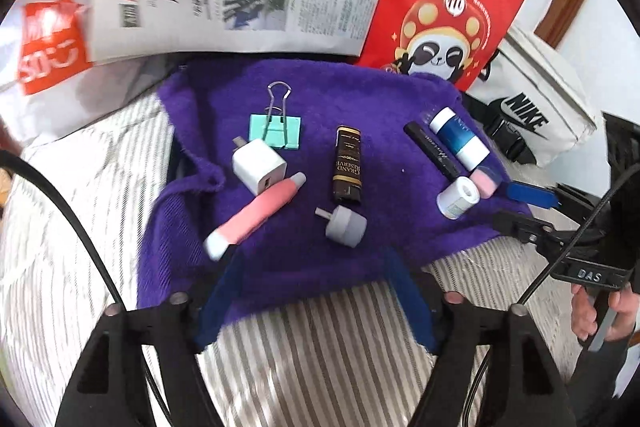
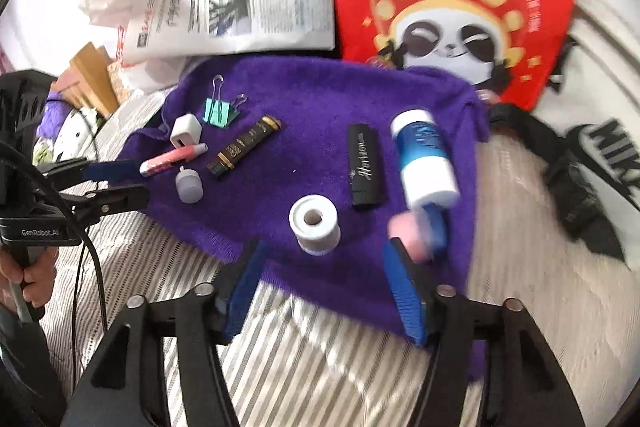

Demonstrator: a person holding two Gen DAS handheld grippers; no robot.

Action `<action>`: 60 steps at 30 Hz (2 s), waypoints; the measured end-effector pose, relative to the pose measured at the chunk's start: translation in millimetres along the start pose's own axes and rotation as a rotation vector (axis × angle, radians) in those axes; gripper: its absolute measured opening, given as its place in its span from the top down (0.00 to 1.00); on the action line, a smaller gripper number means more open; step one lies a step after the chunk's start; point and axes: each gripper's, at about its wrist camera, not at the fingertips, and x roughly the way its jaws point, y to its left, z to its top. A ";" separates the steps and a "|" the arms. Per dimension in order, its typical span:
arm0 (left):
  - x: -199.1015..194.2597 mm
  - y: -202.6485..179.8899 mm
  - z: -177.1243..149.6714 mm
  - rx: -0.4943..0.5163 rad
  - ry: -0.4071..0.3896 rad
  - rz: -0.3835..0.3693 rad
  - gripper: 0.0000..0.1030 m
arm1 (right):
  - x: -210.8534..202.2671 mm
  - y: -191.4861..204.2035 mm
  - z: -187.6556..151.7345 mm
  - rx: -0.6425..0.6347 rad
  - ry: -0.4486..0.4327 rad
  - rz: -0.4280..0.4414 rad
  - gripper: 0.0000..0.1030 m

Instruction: Organize rigid objects

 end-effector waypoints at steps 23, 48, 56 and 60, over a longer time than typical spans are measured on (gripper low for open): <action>-151.7 -93.6 -86.5 -0.047 -0.290 0.285 0.00 | -140.4 35.1 -88.5 0.180 -0.111 -0.257 0.00; -159.5 -122.6 -104.5 -0.025 -0.281 0.300 0.00 | -173.5 42.2 -102.8 0.167 -0.169 -0.265 0.00; -158.5 -123.9 -106.6 -0.012 -0.270 0.311 0.00 | -174.4 42.3 -104.2 0.167 -0.169 -0.264 0.00; -157.8 -122.0 -105.8 -0.020 -0.267 0.309 0.00 | -174.8 41.7 -104.9 0.168 -0.171 -0.264 0.00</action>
